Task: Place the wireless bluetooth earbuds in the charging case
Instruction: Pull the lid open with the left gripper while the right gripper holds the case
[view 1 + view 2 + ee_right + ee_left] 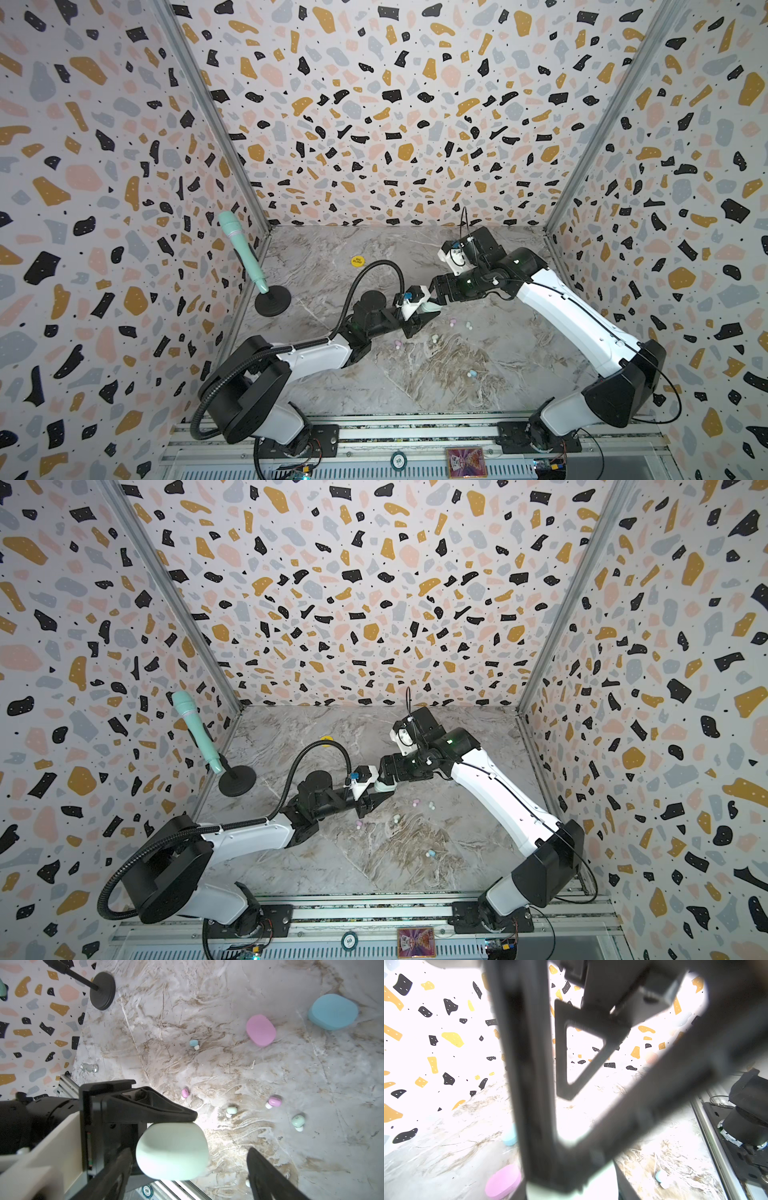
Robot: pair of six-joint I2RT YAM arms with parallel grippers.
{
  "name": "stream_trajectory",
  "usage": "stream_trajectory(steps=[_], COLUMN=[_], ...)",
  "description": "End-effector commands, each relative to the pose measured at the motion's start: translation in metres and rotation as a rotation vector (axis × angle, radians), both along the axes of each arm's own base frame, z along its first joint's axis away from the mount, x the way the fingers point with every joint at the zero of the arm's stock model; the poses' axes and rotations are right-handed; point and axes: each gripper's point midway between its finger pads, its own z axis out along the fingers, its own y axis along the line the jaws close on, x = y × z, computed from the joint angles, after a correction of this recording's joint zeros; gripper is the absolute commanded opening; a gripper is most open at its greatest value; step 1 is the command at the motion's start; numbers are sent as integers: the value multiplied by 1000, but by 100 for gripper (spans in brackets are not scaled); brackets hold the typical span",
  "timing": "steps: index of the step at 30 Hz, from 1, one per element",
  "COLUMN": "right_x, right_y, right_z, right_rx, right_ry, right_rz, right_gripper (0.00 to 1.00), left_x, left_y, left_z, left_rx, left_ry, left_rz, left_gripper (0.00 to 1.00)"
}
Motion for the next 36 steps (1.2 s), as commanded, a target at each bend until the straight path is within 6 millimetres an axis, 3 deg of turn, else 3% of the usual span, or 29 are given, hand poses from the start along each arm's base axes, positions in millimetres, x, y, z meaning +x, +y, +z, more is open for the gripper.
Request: stream_trajectory(steps=[1, 6, 10, 19, 24, 36], right_x=[-3, 0, -6, -43, -59, -66], right_y=[-13, -40, -49, -41, -32, -12], right_z=[11, 13, 27, 60, 48, 15], right_rx=[20, -44, -76, 5, 0, -65], right_ry=[-27, -89, -260, -616, -614, -577], right_rz=[-15, -5, 87, 328, 452, 548], right_gripper=[90, 90, 90, 86, 84, 83], left_x=[-6, -17, -29, -50, -49, -54], left_y=[-1, 0, 0, -14, -17, -16], left_z=[16, 27, 35, 29, 37, 41], left_rx=[-56, -91, -101, -66, -91, -81], left_ry=[-15, 19, 54, 143, 115, 82], left_rz=[-21, -64, -128, -320, -340, -359], left_gripper=[31, 29, 28, 26, 24, 22])
